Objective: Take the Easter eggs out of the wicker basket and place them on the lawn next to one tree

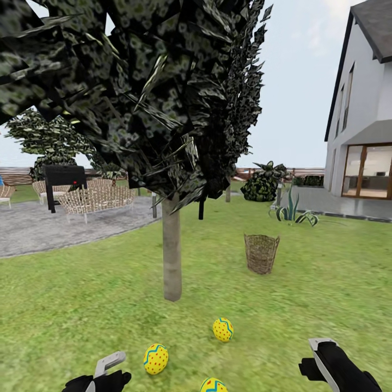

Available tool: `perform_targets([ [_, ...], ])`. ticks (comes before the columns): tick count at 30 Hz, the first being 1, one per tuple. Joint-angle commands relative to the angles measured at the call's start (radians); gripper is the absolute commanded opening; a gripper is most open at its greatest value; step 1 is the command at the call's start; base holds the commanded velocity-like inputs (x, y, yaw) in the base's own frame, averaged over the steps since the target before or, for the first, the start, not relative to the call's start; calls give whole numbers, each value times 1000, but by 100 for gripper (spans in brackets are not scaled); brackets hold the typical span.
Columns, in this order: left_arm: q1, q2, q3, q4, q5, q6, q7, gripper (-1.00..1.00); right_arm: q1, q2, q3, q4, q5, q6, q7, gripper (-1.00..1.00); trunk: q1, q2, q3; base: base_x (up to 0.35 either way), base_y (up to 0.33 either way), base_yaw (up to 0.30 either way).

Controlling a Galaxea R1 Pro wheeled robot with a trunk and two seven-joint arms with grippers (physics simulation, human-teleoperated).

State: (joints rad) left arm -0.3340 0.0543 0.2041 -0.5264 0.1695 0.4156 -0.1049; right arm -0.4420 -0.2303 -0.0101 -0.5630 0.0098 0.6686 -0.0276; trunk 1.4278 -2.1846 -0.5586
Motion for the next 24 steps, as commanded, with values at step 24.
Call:
perform_targets([
  [24,0,-1,5,-1,5,6,-4,100,0,2,0,-1,1,3,-2,100,-92,168,35,-137,0,0],
])
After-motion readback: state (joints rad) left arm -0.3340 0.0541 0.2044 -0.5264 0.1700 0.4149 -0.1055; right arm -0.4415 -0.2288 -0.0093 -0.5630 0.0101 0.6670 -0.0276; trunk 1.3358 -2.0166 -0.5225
